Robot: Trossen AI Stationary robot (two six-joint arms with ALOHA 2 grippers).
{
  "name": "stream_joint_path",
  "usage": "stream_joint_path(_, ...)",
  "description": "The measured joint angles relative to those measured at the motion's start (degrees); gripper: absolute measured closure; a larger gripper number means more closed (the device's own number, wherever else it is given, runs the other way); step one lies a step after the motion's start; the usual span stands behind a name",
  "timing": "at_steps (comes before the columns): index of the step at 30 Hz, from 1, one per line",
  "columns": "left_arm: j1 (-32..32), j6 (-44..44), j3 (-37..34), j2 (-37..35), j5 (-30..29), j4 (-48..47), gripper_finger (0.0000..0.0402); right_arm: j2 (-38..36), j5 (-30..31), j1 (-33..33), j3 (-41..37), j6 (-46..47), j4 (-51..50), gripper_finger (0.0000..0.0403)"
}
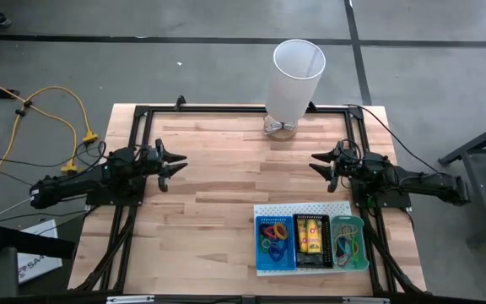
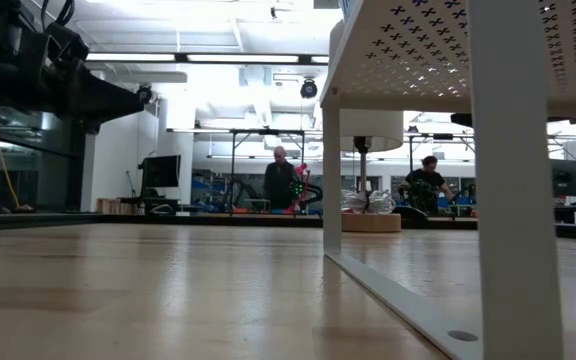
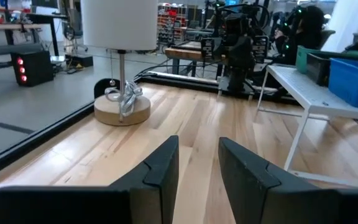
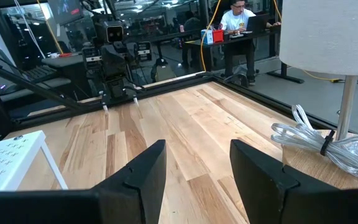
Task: Pick & Place Office Desk Supplies
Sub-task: Return to Home Position
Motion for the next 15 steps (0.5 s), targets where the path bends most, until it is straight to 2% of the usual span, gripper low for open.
stream_joint_path(15,-0.71,-0.37,-1.02,-0.07,0.02,0.99,0.0293,0.0,0.02,0.0,-0.01,-0.01,0.0,0.0237)
